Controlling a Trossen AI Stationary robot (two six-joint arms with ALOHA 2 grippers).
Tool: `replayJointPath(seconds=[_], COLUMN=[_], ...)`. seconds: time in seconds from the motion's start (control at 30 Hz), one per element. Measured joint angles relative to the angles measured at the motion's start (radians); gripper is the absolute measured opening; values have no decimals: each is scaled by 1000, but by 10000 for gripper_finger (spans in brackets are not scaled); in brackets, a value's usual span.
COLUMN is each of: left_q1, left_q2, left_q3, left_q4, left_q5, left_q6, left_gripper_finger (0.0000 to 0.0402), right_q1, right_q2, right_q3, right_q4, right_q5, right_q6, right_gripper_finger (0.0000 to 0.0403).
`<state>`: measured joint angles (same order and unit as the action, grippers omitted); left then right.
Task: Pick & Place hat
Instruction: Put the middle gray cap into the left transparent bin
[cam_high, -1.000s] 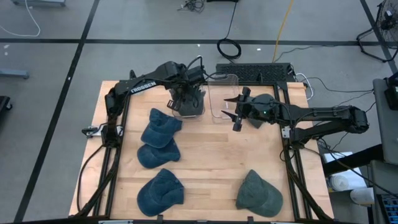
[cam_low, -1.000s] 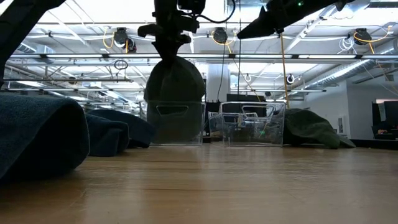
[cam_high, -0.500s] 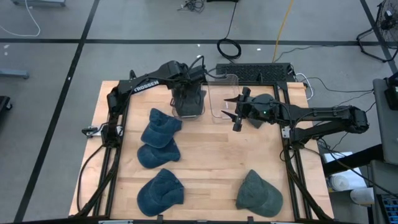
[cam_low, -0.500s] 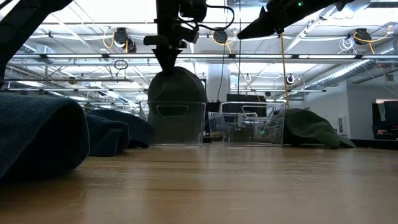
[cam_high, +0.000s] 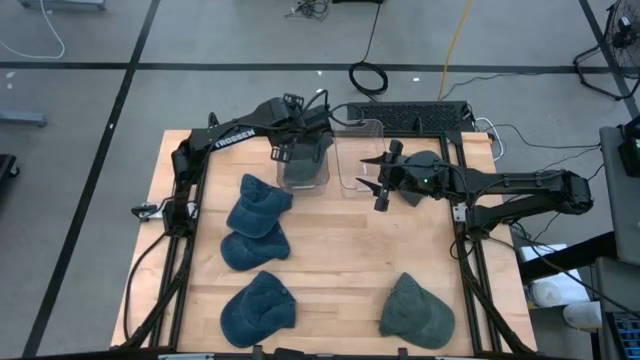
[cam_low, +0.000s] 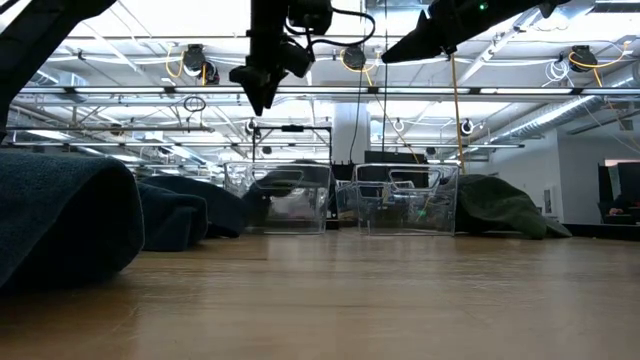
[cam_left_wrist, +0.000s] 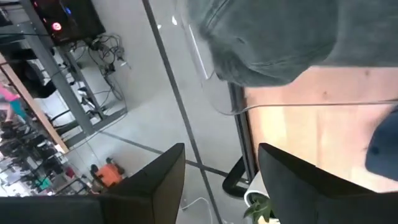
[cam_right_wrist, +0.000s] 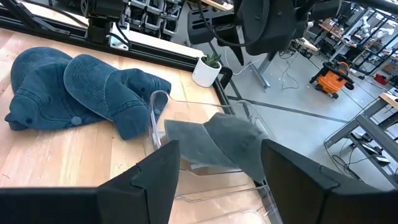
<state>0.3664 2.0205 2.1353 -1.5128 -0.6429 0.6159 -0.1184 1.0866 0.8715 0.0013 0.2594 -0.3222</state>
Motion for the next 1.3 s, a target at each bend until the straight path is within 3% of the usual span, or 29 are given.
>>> replayJointPath(seconds=[0.3,0.43,0.53,0.7,0.8,1.07,1.3], left_q1=[0,1,13,50,85,108,109], left_q2=[0,2,4,7,6,7,7], left_q3=[0,0,-14,-99,-187,-392,-481], left_q4=[185,246,246,270,358,647,741], left_q5=[304,334,432,552,641,669,601], left_q6=[20,94,161,214,201,240,196], left_gripper_finger=[214,204,162,30,15,5,5], right_q1=[0,0,0,0,0,0,0], right_q2=[0,0,0,0,0,0,0], right_q3=[0,0,0,0,0,0,0], right_q4=[-4,-11,-40,-96,-99,-97,-84], right_q5=[0,0,0,1,1,1,1], right_q6=[0,0,4,19,19,16,15], right_gripper_finger=[212,212,212,212,212,212,212])
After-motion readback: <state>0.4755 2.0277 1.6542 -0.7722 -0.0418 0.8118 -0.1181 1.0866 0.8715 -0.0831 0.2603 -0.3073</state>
